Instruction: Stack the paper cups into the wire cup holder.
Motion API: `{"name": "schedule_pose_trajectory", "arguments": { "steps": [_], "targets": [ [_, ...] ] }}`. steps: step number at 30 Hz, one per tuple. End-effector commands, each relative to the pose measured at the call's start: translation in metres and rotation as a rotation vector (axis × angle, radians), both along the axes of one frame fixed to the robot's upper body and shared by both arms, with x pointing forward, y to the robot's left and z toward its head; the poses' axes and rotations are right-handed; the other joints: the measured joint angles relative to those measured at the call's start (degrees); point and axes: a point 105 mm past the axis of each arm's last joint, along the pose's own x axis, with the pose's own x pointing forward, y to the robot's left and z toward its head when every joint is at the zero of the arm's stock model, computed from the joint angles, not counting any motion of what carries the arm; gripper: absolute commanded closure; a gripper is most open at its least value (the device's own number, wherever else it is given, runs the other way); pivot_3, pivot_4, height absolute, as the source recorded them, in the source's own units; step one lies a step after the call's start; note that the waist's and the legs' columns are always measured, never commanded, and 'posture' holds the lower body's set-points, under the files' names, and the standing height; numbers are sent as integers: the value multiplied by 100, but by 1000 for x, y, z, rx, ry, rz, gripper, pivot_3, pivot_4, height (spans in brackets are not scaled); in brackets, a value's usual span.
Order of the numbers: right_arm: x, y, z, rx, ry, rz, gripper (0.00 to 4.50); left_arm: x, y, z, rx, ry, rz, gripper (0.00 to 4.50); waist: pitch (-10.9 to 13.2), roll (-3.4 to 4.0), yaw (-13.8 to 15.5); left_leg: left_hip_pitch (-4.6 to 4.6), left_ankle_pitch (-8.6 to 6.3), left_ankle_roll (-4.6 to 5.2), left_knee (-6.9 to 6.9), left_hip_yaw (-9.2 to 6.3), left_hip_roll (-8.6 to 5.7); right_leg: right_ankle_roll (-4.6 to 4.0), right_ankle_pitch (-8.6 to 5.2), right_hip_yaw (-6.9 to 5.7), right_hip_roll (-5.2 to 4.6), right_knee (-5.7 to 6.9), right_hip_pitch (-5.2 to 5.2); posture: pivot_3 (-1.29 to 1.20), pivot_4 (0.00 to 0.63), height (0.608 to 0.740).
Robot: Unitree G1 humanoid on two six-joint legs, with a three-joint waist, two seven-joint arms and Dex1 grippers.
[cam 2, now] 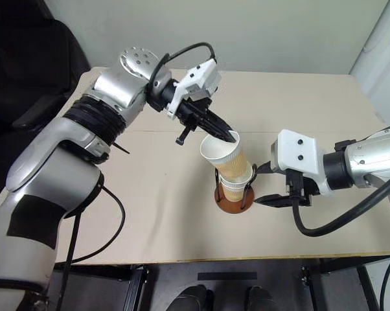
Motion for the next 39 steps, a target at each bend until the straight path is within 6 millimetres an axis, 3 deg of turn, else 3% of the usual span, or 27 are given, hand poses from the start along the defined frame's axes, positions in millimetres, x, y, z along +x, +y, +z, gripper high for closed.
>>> {"name": "schedule_pose_trajectory", "arguments": {
  "steps": [1,12,17,23,26,29,34,39],
  "targets": [
    [-3,-1,9,0,-45,1,1519,-3,-4,4,6,-29,-46,4466,0,-1,10,-3,-1,1,2,-1,0,3,2,0,-2,-1,-1,0,150,740],
    [-3,-2,9,-7,-43,-2,1519,4,-7,-3,41,-62,-25,4466,0,0,23,-10,-2,4,11,1,0,11,6,2,-3,-2,-2,0,150,740],
    [-2,-3,9,-10,-46,-6,1519,6,-11,1,21,-67,-18,2755,0,-1,34,-11,-2,4,12,1,-2,12,7,1,-3,-3,-3,0,150,740],
    [2,-4,9,-13,-51,-5,1519,2,-22,22,-127,-47,-31,577,0,-1,53,-13,-2,5,12,4,-3,13,7,2,-2,-3,-4,0,150,740],
    [4,-5,9,-14,-55,-8,1519,2,-21,35,-210,-15,-14,577,0,-1,50,-12,-2,5,12,7,-2,13,8,4,-1,-3,-6,0,150,740],
    [7,-5,9,-16,-62,-17,1519,7,-10,50,-320,3,41,577,0,-1,49,-12,-2,5,11,8,0,13,8,5,1,-2,-8,0,150,740],
    [25,-9,17,47,-83,-98,1519,21,46,67,-463,40,218,577,-1,0,-10,-13,-2,6,9,12,2,13,8,10,6,-2,-15,0,150,740],
    [40,-20,19,122,-79,-182,1519,25,107,47,-466,96,366,577,-6,12,-89,-9,0,8,8,4,9,13,7,16,8,1,-20,0,150,740]
  ]
}}
